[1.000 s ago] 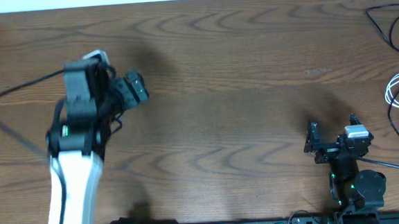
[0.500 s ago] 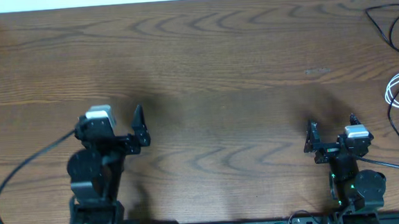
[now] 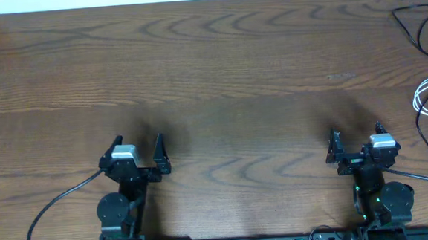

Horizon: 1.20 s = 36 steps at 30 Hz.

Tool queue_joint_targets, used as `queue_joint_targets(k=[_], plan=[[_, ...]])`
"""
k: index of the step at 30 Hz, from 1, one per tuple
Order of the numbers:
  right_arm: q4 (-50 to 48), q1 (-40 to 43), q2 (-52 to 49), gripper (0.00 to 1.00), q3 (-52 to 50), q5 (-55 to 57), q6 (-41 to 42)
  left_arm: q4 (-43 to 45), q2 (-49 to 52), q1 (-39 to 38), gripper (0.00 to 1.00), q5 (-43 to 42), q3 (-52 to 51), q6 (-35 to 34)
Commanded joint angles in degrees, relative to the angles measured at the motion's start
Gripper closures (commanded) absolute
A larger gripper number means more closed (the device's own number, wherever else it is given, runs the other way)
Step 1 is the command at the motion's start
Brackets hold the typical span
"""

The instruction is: Untangle cables

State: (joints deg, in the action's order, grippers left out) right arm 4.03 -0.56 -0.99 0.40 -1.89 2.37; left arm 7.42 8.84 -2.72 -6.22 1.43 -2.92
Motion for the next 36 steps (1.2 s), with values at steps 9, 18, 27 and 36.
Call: queue_joint_targets(k=[9, 18, 27, 36], plan=[[0.20, -0.28, 0.17, 0.01, -0.09, -0.15, 0.37, -11.04, -8.79, -0.33, 0.02, 1.07, -1.18, 1.81], [0.20, -0.28, 0.17, 0.01, -0.09, -0.15, 0.37, -11.19, -8.52, -0.31, 0.02, 1.11, -1.18, 1.84], [0.20, -0.28, 0.17, 0.01, -0.09, -0.15, 0.37, -11.19, -8.44, -0.31, 0.02, 1.11, -1.18, 1.84], [0.20, -0.28, 0.17, 0.01, -0.09, -0.15, 0.37, -11.19, -8.44, -0.31, 0.02, 1.11, -1.18, 1.84]])
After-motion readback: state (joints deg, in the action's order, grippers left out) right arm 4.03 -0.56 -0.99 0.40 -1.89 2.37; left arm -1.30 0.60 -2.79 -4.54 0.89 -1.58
